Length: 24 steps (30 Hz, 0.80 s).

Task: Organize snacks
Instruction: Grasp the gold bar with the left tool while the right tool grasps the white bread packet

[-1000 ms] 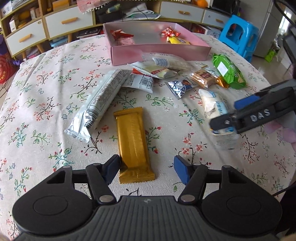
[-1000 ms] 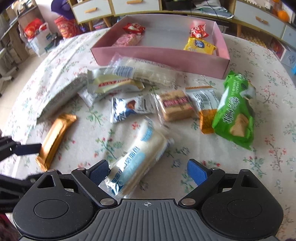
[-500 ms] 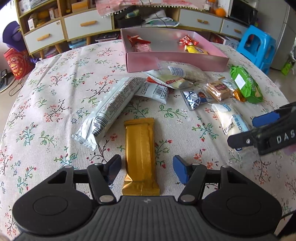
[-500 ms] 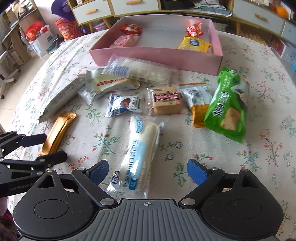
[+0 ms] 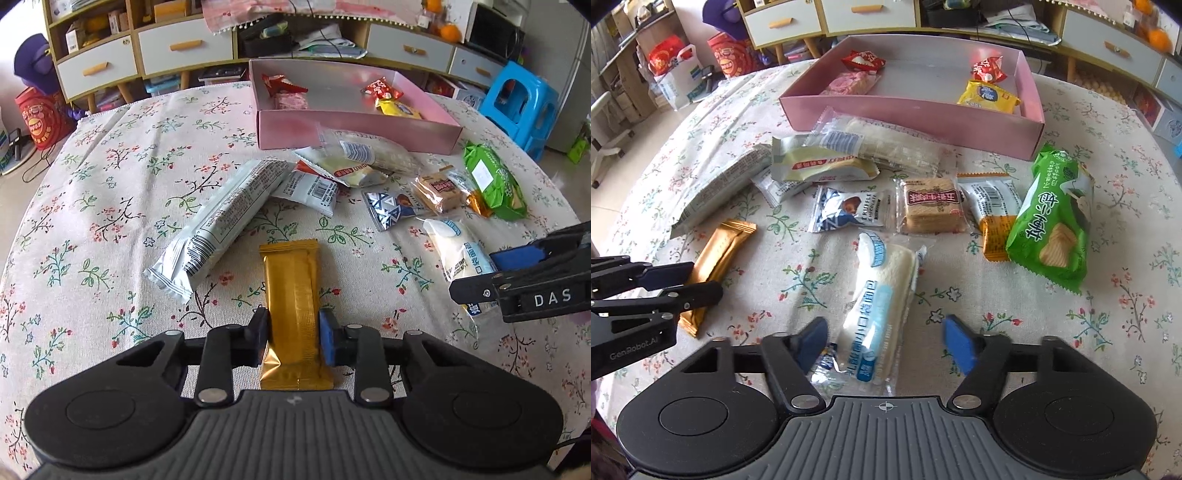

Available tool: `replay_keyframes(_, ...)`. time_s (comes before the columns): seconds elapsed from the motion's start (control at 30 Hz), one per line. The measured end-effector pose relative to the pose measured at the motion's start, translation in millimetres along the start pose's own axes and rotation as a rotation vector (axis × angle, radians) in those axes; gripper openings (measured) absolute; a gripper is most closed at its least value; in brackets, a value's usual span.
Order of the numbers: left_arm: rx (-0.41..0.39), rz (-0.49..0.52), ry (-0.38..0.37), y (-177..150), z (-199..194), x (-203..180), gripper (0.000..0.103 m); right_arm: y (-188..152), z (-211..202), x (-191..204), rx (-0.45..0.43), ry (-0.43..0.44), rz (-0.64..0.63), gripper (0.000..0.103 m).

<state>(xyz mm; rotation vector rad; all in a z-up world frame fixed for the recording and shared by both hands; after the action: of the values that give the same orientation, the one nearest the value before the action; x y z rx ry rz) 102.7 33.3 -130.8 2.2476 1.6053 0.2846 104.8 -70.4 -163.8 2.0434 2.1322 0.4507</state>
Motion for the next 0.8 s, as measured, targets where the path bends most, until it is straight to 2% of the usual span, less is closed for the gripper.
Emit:
replay_keyframes(0.07, 0.004, -0.007, -0.007, 0.2, -0.2, 0.2, 0.026, 0.1, -1.3, 3.0, 0.000, 0.016, -0.014, 0.034)
replay_keyframes(0.27, 0.001, -0.020, -0.026, 3.1, -5.9, -1.2, 0.026, 1.0, -8.0, 5.9, 0.012, 0.064, 0.000, 0.025)
replay_keyframes(0.6, -0.011, -0.027, -0.070, 11.6, -21.8, -10.6, 0.026, -0.6, -27.0, 9.3, 0.025, 0.156, 0.024, 0.022)
replay_keyframes(0.8, -0.037, -0.039, -0.088, 22.3, -30.3, -16.0, 0.026, 7.4, -41.9, 4.5, -0.004, 0.195, 0.056, 0.022)
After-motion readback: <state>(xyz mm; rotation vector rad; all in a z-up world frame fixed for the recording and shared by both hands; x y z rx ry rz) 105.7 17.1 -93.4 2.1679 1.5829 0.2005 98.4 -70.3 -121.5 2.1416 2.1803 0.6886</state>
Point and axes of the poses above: each gripper's, at about its wrist camera, not at the fingertips, and z roughly the way its jaws point, x to its left, y to its top, the point moved 8 cm from there along z, roughly the way its jaws point, and after that the axes turned 11 degrees about x, right-handed, at the moved point
